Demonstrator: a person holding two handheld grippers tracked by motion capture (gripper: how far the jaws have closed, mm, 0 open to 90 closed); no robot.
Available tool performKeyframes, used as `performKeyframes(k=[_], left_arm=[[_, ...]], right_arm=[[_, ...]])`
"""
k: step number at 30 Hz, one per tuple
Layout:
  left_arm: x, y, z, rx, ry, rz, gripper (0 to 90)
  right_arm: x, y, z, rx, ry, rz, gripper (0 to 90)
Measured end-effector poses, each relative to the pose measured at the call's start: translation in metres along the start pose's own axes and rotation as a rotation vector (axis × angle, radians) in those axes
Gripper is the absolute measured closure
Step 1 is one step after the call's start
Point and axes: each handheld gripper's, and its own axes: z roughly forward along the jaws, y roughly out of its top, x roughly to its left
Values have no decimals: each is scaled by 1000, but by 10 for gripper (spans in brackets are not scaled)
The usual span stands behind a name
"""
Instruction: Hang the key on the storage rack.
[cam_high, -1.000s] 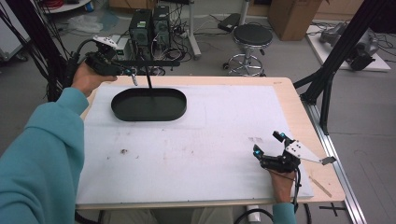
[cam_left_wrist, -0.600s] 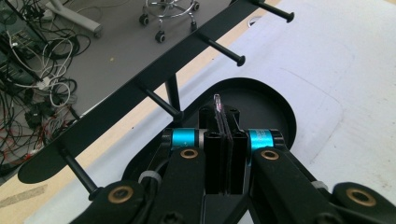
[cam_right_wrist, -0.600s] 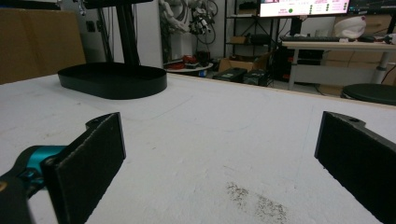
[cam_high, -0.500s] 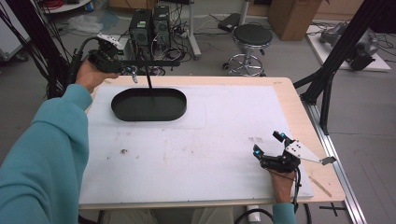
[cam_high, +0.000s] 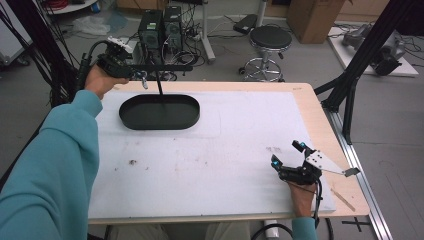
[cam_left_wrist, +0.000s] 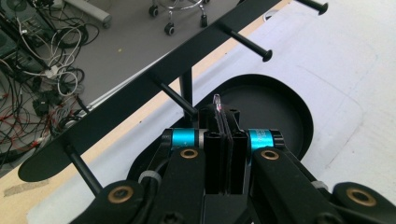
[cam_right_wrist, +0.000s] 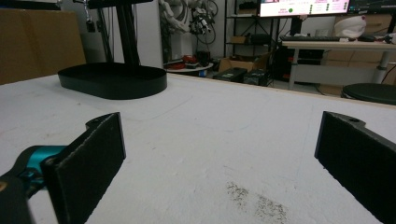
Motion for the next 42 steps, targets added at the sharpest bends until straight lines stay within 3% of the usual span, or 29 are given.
performKeyframes(k=[31,42], left_arm=[[10,-3,4,-2,3,-39,886],[14,-3,6,-17,4,-16,884]], right_arm=[[0,0,0,1,-2,-1,11],[0,0,0,0,-1,-1,11]])
